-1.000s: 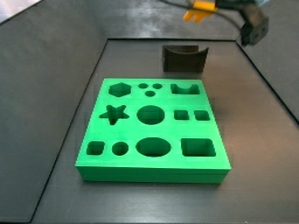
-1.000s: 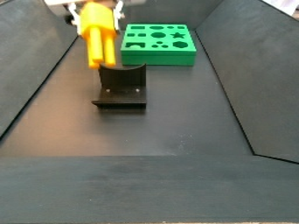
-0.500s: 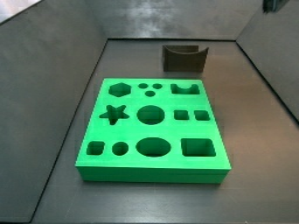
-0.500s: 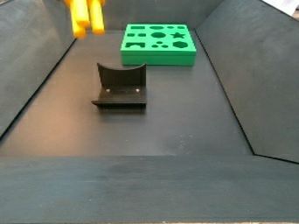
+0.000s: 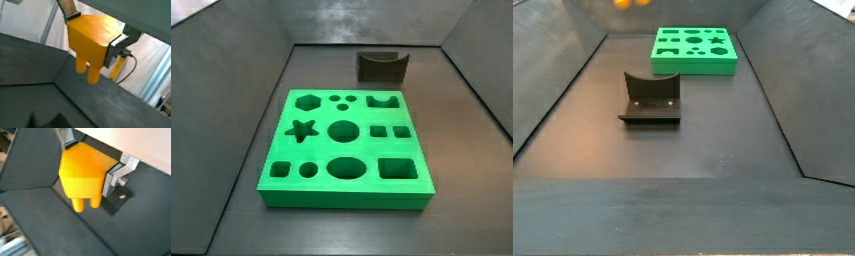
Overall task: Pick up the 3 prong object. Move up. Place the 3 prong object on the fixture. Regrasp the 3 prong object. Move to above the board. Insert the 3 prong object.
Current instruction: Move to above the board.
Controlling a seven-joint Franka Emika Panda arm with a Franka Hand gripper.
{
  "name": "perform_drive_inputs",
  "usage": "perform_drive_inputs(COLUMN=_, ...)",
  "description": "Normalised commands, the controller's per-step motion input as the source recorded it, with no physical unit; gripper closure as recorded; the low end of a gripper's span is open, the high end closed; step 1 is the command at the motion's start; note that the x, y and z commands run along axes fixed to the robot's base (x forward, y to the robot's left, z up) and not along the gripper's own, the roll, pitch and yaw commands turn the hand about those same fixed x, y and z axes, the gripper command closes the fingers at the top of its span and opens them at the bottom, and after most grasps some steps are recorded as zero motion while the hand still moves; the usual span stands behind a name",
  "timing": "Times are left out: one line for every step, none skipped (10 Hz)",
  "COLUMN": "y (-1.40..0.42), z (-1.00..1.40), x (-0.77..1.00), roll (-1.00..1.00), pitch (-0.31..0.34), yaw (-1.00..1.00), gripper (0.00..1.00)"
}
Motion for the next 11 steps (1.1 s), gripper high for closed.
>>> perform_drive_inputs(y=-1.00, z=0.34, x=-0.75, roll=-1.00, pitch=-0.172, yaw=-0.04, gripper=1.00)
perform_drive_inputs(y=-1.00, z=0.35, x=-0.76, roll=-1.00, pitch=-0.181, yaw=-0.05, gripper=1.00)
perform_drive_inputs(y=-1.00, z=0.35, x=-0.80, roll=-1.00, pitch=-0.200, yaw=-0.06, gripper=1.00)
perform_drive_inputs(y=-1.00, z=0.35, x=-0.82, roll=-1.00, pitch=-0.205, yaw=-0.06, gripper=1.00)
perform_drive_inputs(y=-1.00, z=0.36, x=-0.87, roll=-1.00, pitch=-0.222, yaw=-0.08, gripper=1.00)
perform_drive_inputs(y=-1.00, z=0.37, x=-0.92, roll=-1.00, pitch=-0.232, yaw=-0.08, gripper=1.00)
perform_drive_inputs(y=-0.72, z=0.27, x=-0.74, roll=-1.00, pitch=-0.251, yaw=-0.09, gripper=1.00)
perform_drive_inputs(y=-0.53, z=0.20, x=-0.59, roll=-1.00, pitch=-0.260, yaw=-0.10, gripper=1.00)
perform_drive_inputs(y=-0.15, z=0.07, x=-0.28, roll=-0.98, pitch=-0.265, yaw=-0.09, gripper=1.00)
perform_drive_inputs(y=-0.02, z=0.01, x=-0.15, roll=-0.76, pitch=-0.205, yaw=-0.07, gripper=1.00)
perform_drive_inputs(y=0.00, z=0.01, x=-0.10, roll=-0.53, pitch=-0.139, yaw=-0.05, gripper=1.00)
